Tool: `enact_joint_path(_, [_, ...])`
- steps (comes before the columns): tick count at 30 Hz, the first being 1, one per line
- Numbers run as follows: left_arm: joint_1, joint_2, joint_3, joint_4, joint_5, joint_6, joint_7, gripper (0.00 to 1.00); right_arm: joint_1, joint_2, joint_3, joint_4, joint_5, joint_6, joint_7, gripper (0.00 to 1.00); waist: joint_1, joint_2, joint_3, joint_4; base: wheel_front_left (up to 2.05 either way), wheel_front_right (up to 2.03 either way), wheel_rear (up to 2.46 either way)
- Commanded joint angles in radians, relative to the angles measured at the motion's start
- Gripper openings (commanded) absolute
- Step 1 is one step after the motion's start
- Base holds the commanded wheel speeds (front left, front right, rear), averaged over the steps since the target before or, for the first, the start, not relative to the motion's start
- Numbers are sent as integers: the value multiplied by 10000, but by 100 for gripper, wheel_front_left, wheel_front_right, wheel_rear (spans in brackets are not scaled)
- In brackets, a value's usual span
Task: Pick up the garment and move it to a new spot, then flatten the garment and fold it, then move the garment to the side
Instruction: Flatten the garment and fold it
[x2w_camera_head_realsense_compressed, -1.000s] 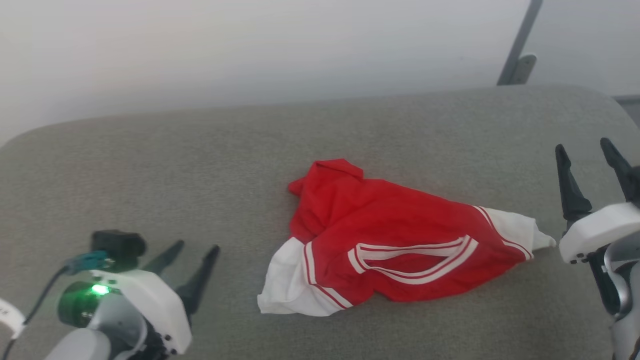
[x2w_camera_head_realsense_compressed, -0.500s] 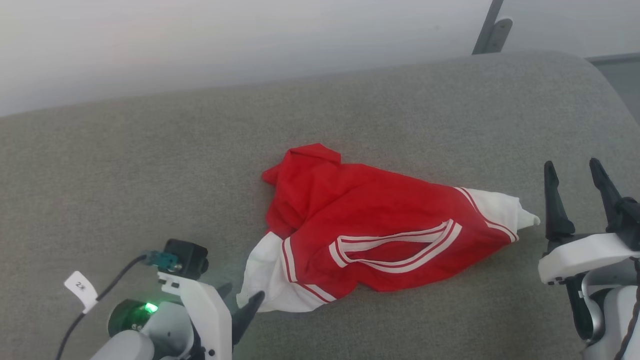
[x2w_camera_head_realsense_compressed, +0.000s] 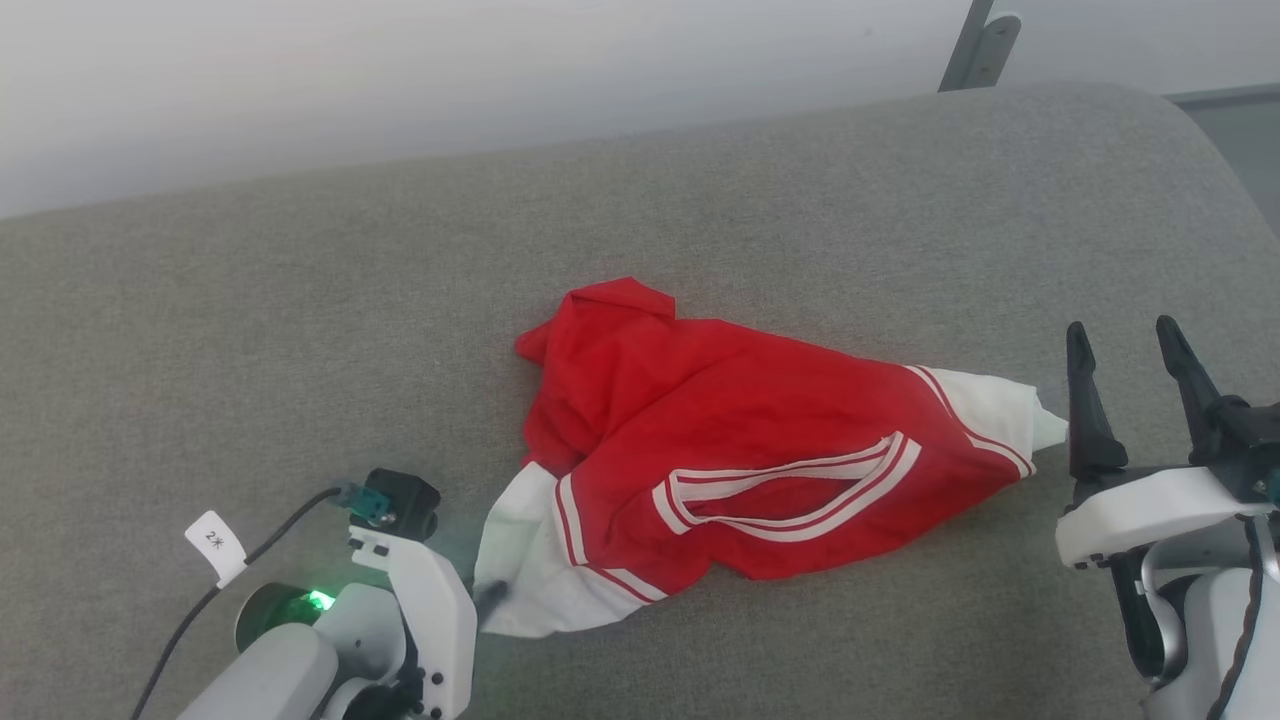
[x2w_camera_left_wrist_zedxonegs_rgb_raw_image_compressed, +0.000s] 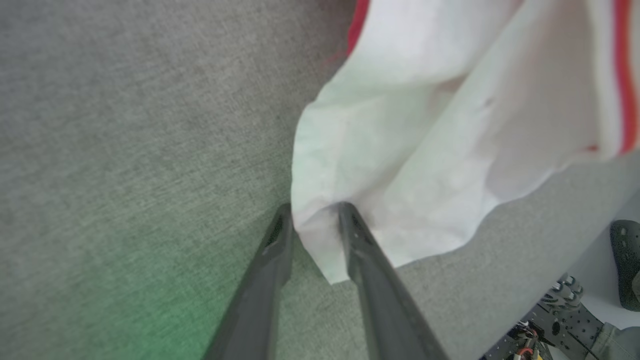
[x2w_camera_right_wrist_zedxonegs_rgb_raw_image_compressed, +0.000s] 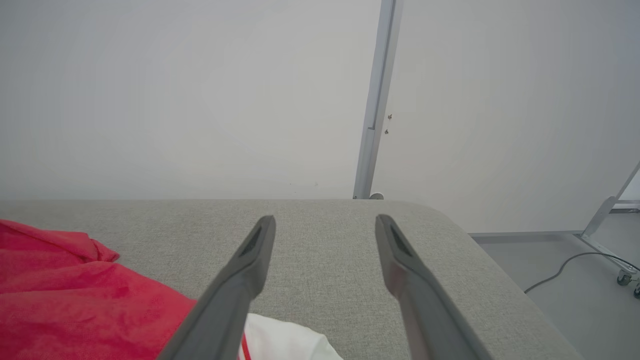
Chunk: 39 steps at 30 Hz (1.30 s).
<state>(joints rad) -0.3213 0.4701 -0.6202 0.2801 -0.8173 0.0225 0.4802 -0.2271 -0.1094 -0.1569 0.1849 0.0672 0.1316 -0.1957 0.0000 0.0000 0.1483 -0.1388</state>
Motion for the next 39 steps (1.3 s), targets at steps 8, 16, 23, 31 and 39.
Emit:
enact_joint_path(8, [-276, -2, 71, 656, -56, -237, -393, 0, 61, -11, -121, 32, -179, -17, -119, 100, 0, 0, -170, 170, 0, 0, 0])
enact_joint_path(16, [-37, 880, 724, 305, -128, 63, -727, 0, 246, -107, -265, 120, -238, -17, -25, 100, 0, 0, -603, 508, 0, 0, 0])
enact_joint_path(23, [221, 1820, 1434, 204, -298, 338, -951, 0, 361, -172, -297, 135, -258, -17, 73, 100, 0, 0, -881, 773, 0, 0, 0])
enact_joint_path(31, [486, 2653, 2124, 607, -367, 540, -1502, 0, 322, -236, -125, 220, -206, -17, 170, 100, 0, 0, -1104, 966, 0, 0, 0])
enact_joint_path(39, [966, 2779, 2382, 963, -625, 790, -1651, 0, 264, -284, 25, 232, -168, -17, 221, 100, 0, 0, -1040, 1038, 0, 0, 0])
